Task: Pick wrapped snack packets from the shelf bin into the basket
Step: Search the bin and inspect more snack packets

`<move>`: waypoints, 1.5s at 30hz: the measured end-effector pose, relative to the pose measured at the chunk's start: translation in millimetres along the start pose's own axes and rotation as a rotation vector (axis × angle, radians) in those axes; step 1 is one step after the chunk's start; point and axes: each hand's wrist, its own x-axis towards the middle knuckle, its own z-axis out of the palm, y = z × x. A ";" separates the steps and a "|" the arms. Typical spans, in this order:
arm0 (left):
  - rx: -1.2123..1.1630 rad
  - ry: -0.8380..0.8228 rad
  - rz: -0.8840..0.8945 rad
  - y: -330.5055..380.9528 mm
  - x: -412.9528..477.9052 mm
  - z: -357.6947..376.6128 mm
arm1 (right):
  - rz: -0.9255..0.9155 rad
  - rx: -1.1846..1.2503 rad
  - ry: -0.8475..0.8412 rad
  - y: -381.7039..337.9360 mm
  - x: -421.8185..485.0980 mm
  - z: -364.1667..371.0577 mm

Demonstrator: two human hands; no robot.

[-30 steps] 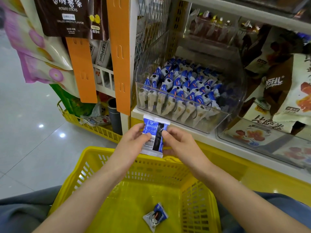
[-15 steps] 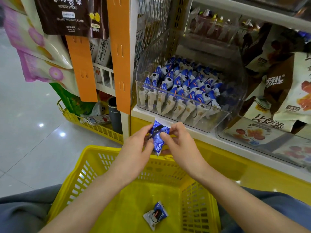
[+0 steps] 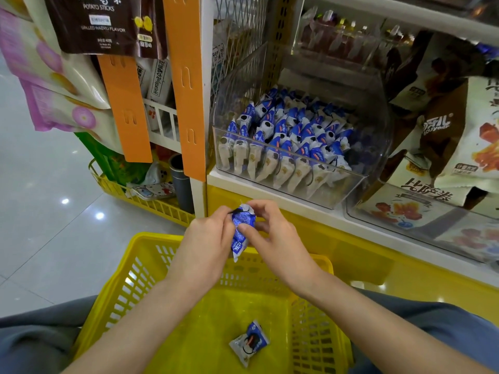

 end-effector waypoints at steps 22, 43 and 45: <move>-0.926 -0.242 -0.431 6.5 12.3 -11.8 | 0.113 0.185 -0.068 -16.7 14.2 -29.2; -1.030 0.052 -0.361 11.1 49.5 -39.1 | 0.070 -0.561 0.181 -41.3 174.5 -100.6; -1.024 0.070 -0.371 10.3 52.1 -41.9 | 0.102 -0.679 0.124 -36.7 186.9 -100.3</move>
